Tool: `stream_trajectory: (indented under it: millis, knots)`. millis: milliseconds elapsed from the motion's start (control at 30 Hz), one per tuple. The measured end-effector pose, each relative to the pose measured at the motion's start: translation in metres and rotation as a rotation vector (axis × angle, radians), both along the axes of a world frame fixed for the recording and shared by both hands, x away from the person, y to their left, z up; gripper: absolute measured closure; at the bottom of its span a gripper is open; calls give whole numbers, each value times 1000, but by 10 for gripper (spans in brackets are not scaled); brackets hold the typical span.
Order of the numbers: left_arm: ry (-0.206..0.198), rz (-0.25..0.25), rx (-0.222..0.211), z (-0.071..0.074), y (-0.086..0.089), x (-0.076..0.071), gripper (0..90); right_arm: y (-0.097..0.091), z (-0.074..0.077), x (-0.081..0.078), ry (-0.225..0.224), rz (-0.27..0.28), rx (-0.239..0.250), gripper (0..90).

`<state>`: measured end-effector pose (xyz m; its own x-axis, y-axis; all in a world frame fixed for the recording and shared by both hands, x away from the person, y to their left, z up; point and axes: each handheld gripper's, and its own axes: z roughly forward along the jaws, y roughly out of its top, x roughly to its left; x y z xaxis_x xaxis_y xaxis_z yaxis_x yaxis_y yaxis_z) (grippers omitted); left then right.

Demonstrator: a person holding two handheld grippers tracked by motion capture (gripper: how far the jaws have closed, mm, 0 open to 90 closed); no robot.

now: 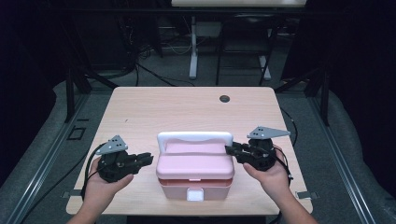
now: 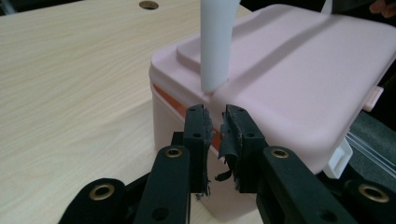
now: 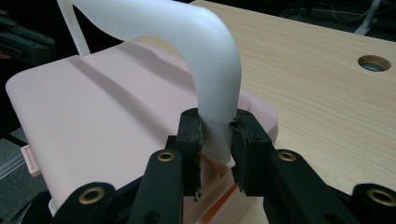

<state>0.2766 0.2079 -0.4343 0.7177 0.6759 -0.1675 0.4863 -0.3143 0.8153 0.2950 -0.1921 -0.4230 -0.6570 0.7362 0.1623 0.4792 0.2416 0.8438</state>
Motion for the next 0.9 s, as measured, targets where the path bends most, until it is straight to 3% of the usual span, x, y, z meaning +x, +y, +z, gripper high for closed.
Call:
stream_trajectory:
  millis: [400,900]
  knots:
    - [19,-21,-15,-11,-2,-9,884,0,7,2,-4,-6,4,736]
    - [54,-92,-13,-25,-29,-12,896,0,8,2,0,-9,9,737]
